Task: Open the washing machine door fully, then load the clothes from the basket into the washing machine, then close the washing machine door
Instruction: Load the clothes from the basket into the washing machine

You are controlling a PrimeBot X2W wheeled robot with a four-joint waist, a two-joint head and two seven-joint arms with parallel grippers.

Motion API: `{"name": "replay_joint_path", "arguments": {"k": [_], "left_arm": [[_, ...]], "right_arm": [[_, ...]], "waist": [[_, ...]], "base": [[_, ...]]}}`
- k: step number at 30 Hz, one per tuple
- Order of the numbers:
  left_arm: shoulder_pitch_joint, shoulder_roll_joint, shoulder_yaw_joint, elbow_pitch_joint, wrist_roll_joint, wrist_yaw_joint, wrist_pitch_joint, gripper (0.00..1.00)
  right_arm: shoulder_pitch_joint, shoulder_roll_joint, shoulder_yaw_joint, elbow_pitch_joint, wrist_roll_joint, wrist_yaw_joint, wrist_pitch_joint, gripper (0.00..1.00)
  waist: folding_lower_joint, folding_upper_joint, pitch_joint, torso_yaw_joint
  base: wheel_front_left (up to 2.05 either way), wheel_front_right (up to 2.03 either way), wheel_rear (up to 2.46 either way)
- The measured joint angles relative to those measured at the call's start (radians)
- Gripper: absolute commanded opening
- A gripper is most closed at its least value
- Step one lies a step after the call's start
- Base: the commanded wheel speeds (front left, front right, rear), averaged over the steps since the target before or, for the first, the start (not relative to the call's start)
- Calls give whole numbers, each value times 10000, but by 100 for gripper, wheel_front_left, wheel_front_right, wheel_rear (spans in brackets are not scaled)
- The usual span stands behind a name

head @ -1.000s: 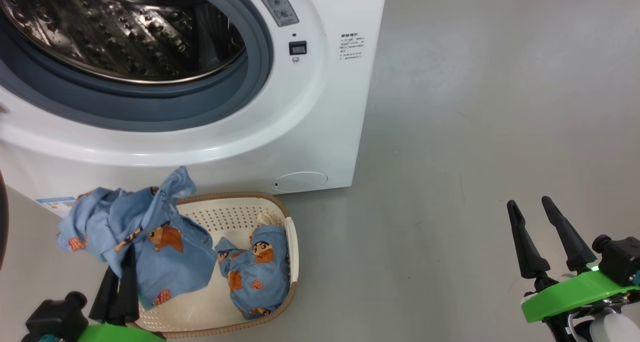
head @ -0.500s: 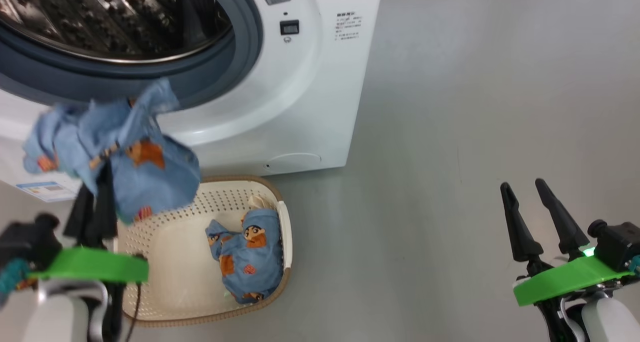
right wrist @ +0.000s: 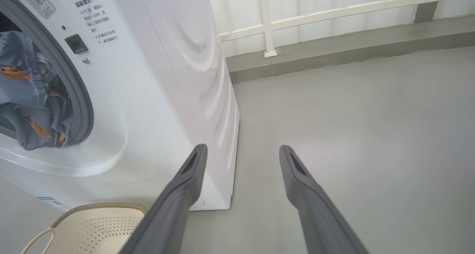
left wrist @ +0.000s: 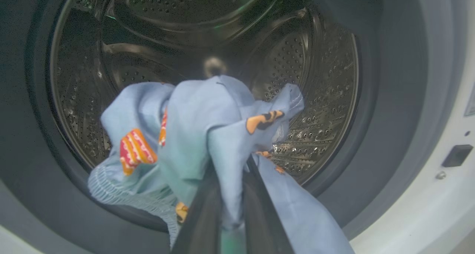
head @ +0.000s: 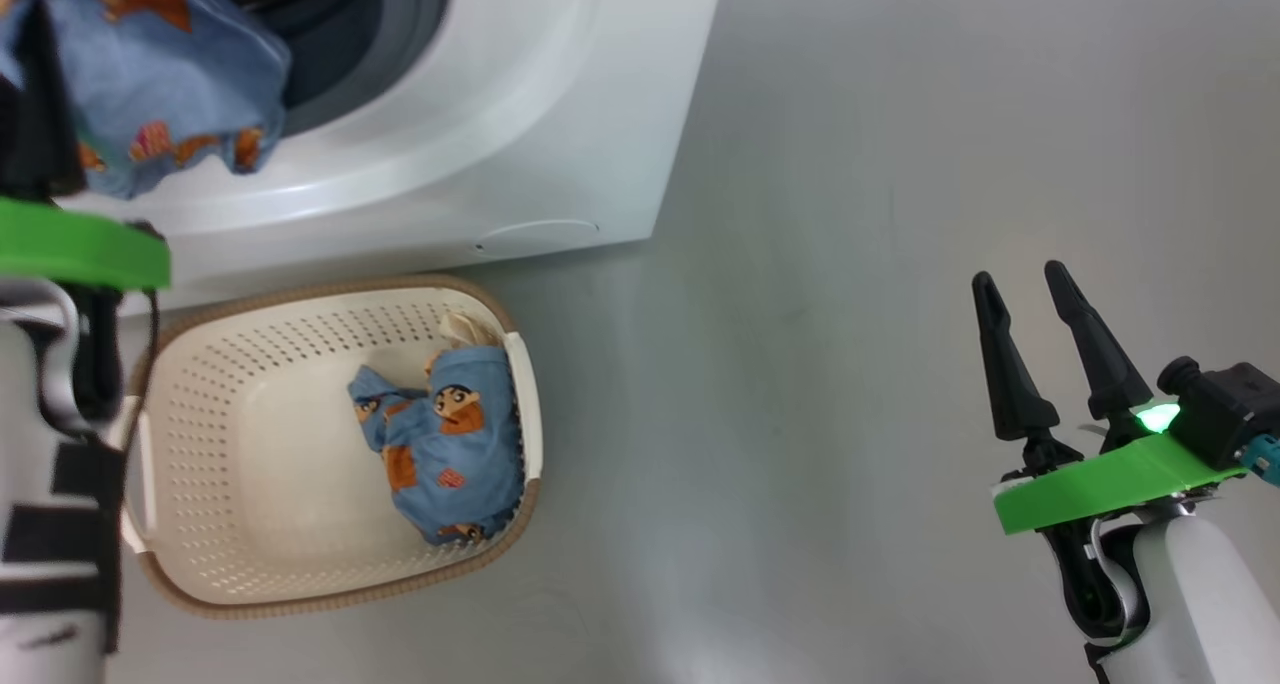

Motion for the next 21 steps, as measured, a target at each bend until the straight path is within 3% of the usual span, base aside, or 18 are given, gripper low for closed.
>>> {"name": "replay_joint_path", "arguments": {"k": [11,21], "left_arm": [[-2744,257,-337,3170,27,0,0,0],[-4381,370,345,3093,577,117,-4,0]], "right_arm": [[-452,259,293,-10,-12,0,0,100],[-756,332,495,0,-12,0,0,100]], "waist": [[0,0,769,-600],[0,0,1127,-955]], "base": [[0,0,0],[0,0,0]]}}
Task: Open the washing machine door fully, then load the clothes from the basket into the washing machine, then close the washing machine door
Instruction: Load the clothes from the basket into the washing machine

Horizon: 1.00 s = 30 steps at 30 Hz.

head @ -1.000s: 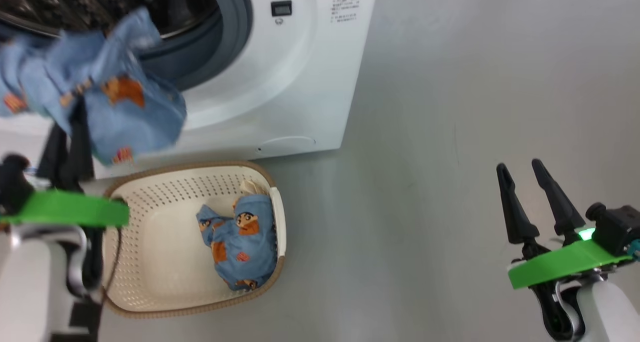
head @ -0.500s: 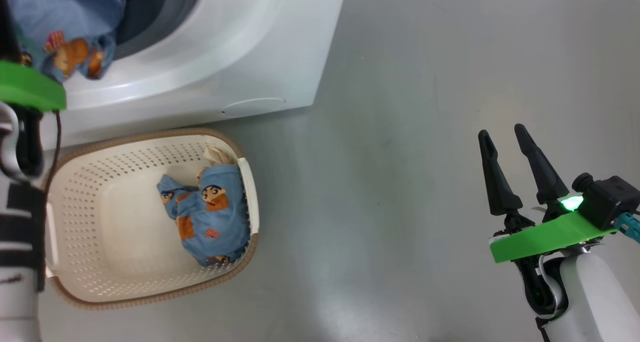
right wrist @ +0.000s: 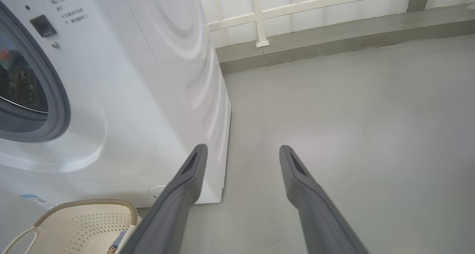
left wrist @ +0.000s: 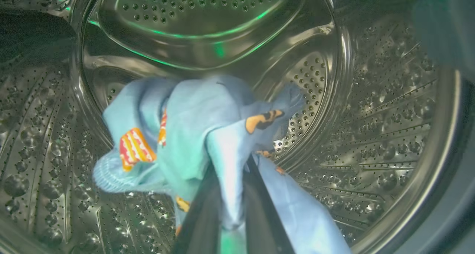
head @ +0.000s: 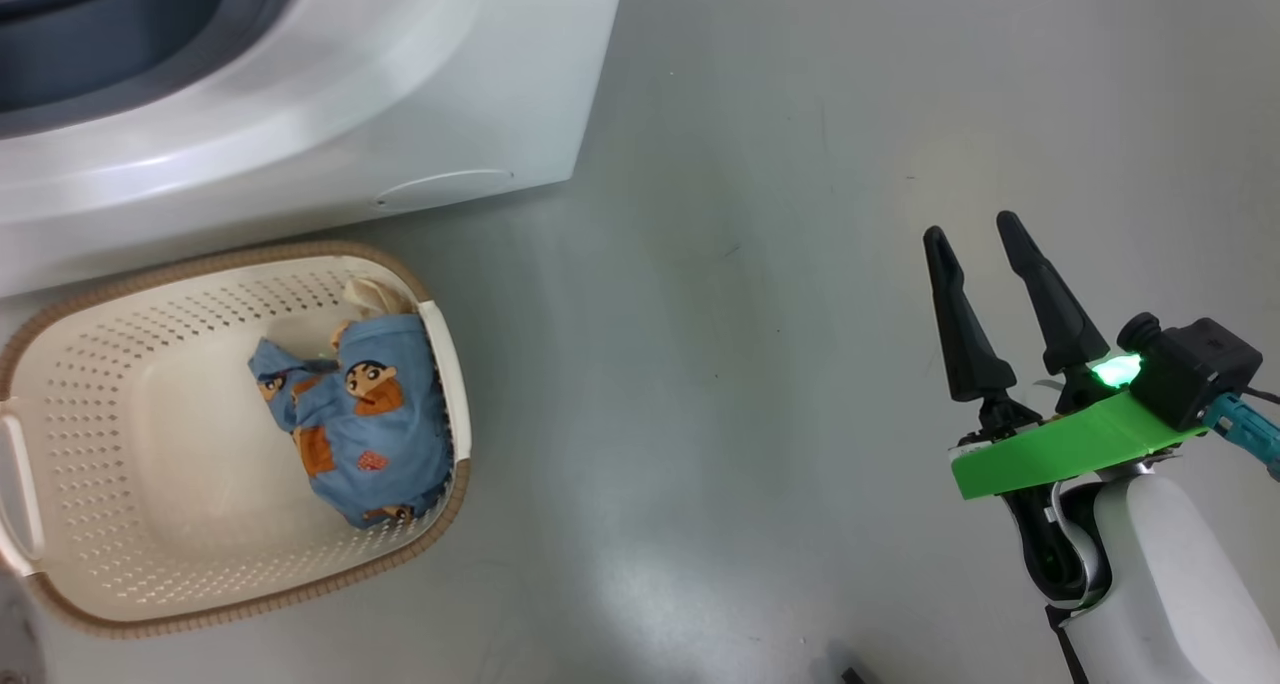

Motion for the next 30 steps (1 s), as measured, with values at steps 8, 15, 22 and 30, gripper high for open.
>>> {"name": "replay_joint_path", "arguments": {"k": [8,15,22,30], "left_arm": [[68,-169,443,107,472,69,-6,100],[244,-334,679,123,690,-13,-6,100],[628,-539,842,-44,775,-33,-6,100],[1762,-888,924,-380,1022,-79,-6,100]], "right_arm": [[-39,21,69,4,0,0,0,100],[-39,8,63,8,0,0,0,100],[-43,-36,61,10,0,0,0,100],[-36,-107,29,17,-2,0,0,100]], "waist": [[0,0,65,-83],[-1,0,18,21],[-1,0,-52,100],[-1,-1,-301,218]], "base": [[0,0,0],[0,0,0],[0,0,0],[0,0,0]]}}
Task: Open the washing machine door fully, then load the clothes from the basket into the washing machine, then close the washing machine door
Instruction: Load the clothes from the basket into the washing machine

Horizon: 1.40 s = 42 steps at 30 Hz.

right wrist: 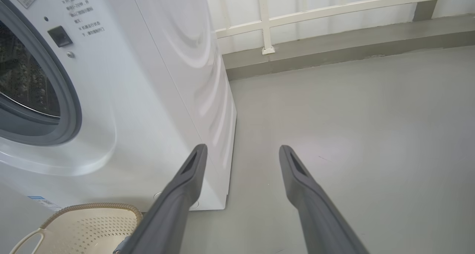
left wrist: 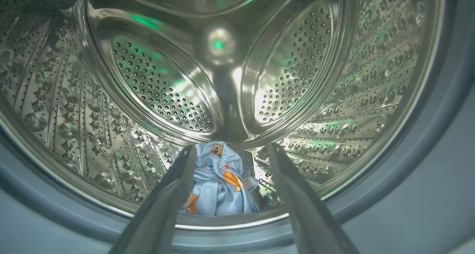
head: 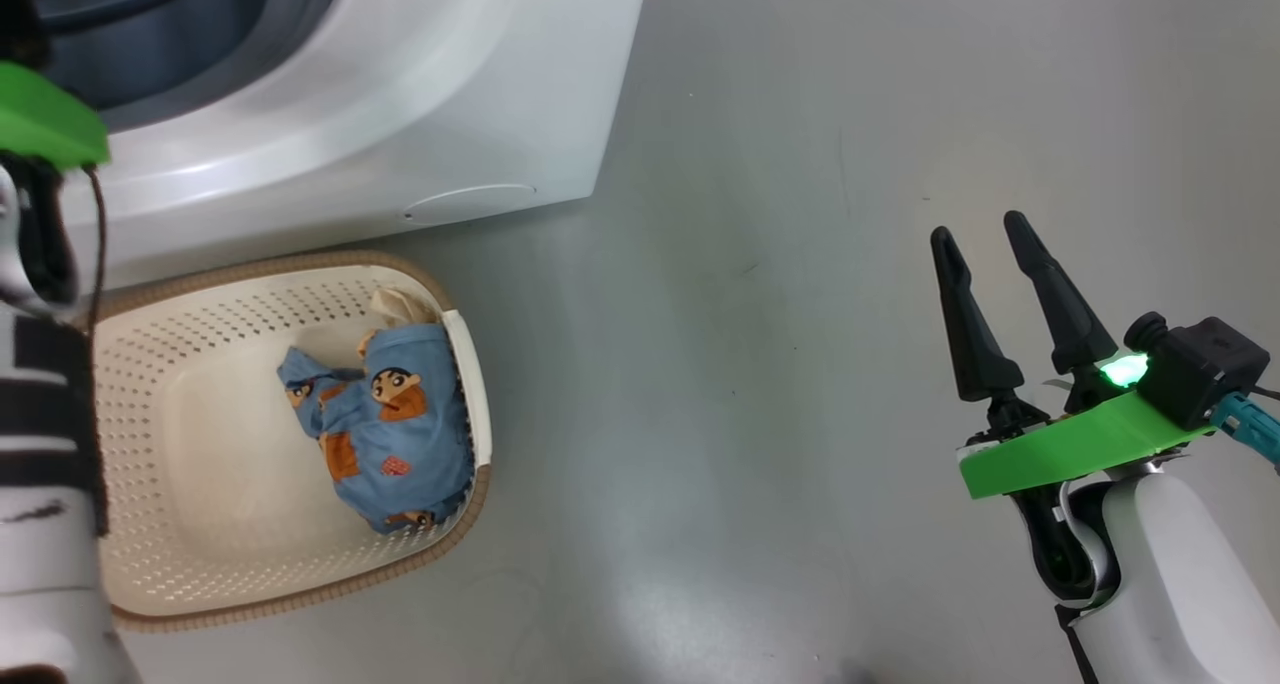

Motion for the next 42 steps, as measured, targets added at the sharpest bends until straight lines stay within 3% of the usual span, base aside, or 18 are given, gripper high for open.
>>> {"name": "replay_joint_path", "arguments": {"k": [14,27,42], "left_arm": [[2334,-665,109,-1687,-54,-29,0,100],[5804,-1097,-8,-3279,-213,-29,2,100],[7903,-1310,-69,-4165,-278,-29,2,100]], "right_arm": [[90,-274,-190,98,0,0,0,100],[1009,-665,-345,378,2,0,0,100],[2201,-848,-577,422,36,0,0,100]], "waist": [[0,0,-521,388],[0,0,-1788,842],[0,0,-3198,1284]], "base": [[0,0,0],[0,0,0],[0,0,0]]}}
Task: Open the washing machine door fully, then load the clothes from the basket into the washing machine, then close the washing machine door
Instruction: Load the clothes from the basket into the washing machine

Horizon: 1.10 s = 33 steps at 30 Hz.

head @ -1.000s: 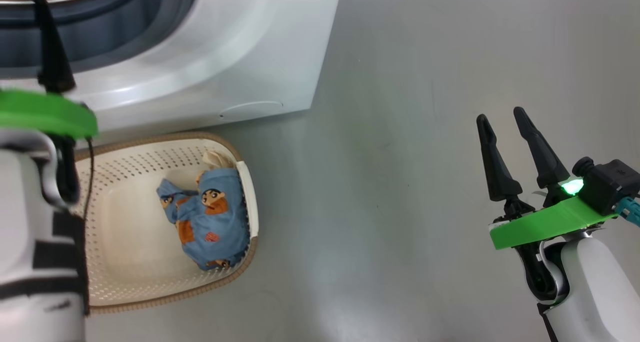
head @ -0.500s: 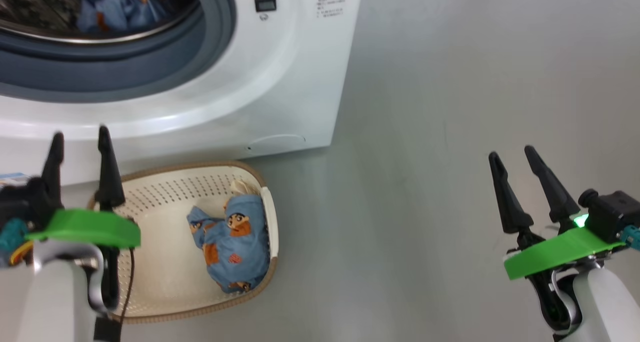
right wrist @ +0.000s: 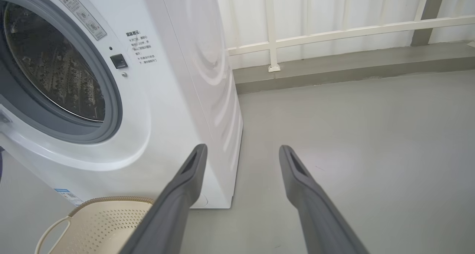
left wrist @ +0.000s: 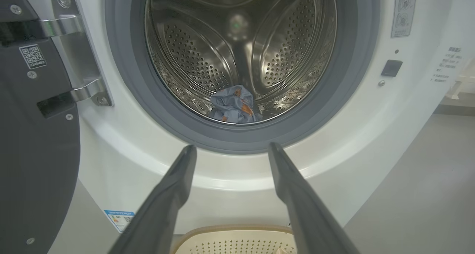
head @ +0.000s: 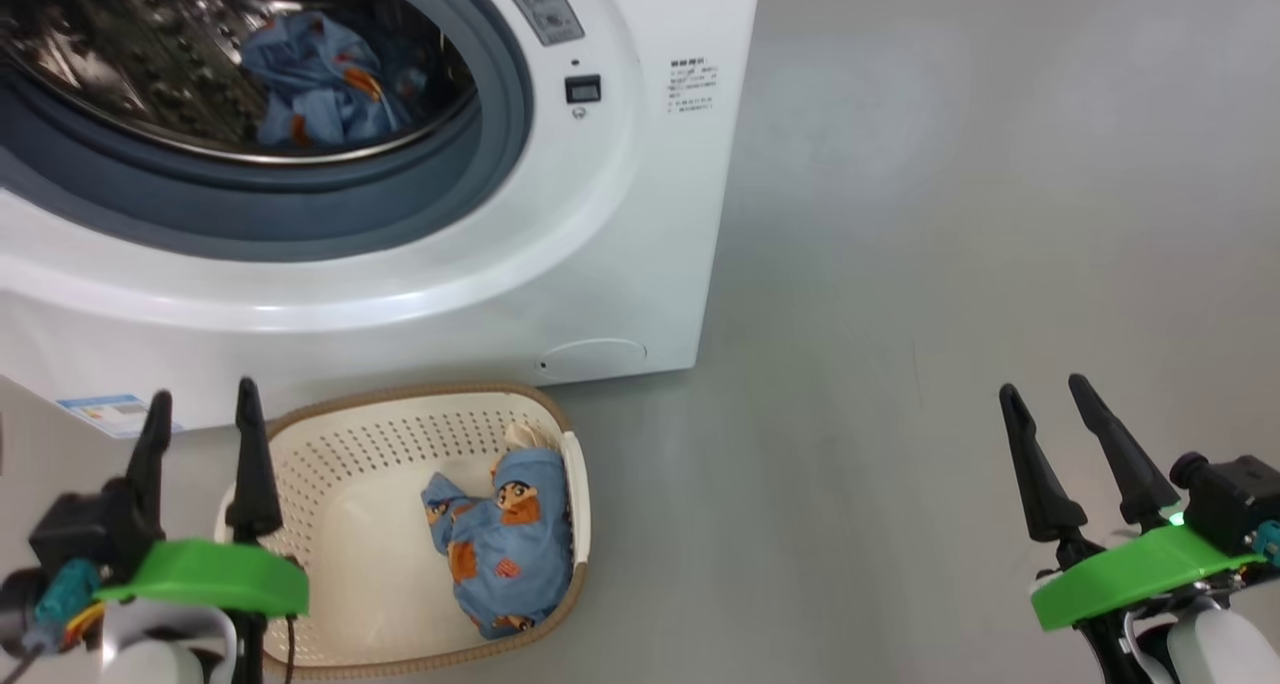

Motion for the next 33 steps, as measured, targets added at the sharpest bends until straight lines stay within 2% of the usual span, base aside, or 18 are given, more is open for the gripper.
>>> {"name": "replay_joint_path", "arguments": {"k": [17,33], "left_arm": [[1913,-40,48,-1156,0,0,2,100],[2092,-84,82,-1256,0,0,2,100]], "right_arm": [[977,-33,-318,-105,86,0,0,100],[1186,-31,-470,-163,86,0,0,100]], "waist": [[0,0,-891,175],[0,0,-921,219]], "base": [[0,0,0],[0,0,0]]}}
